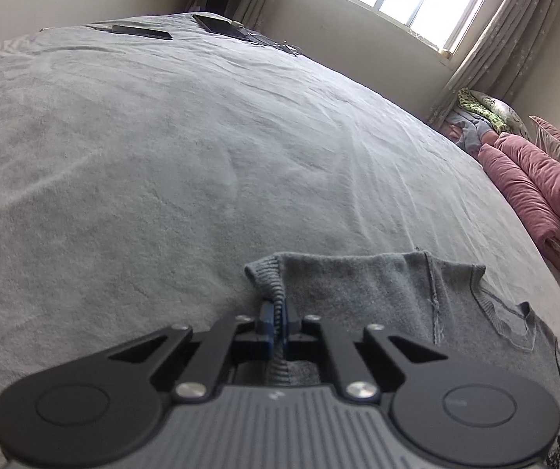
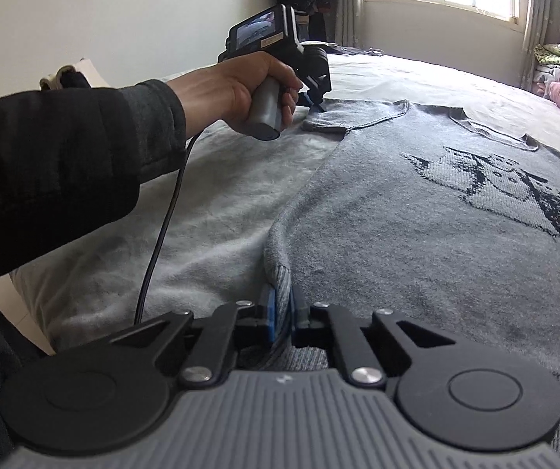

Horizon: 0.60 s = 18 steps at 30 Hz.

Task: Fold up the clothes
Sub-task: 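Lift the sweater side with both grippers and fold it over the cat print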

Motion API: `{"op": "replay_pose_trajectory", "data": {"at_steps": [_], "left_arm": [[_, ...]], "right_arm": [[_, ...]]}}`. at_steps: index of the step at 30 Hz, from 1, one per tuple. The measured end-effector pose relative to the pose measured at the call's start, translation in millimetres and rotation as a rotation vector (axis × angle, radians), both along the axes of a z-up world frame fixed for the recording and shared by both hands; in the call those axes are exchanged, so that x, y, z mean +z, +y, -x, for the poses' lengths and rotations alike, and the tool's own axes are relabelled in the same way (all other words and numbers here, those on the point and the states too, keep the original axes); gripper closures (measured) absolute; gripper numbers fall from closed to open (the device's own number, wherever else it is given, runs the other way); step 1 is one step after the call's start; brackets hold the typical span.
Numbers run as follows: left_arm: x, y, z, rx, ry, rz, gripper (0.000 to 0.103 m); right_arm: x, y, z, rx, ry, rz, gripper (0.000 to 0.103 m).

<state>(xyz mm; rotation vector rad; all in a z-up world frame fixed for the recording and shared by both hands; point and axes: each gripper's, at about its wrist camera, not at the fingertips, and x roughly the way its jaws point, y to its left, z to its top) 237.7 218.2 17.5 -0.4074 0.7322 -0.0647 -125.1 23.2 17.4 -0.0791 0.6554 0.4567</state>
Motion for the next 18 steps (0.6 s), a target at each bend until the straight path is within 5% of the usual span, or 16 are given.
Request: {"op": "replay_pose_trajectory", "data": {"at_steps": [18], "left_arm": [[48.1, -8.0, 7.4, 0.039, -0.110, 0.101, 0.100]], "right_arm": [[6.6, -53.1, -15.2, -0.127, 0.149, -0.459, 0.094]]}}
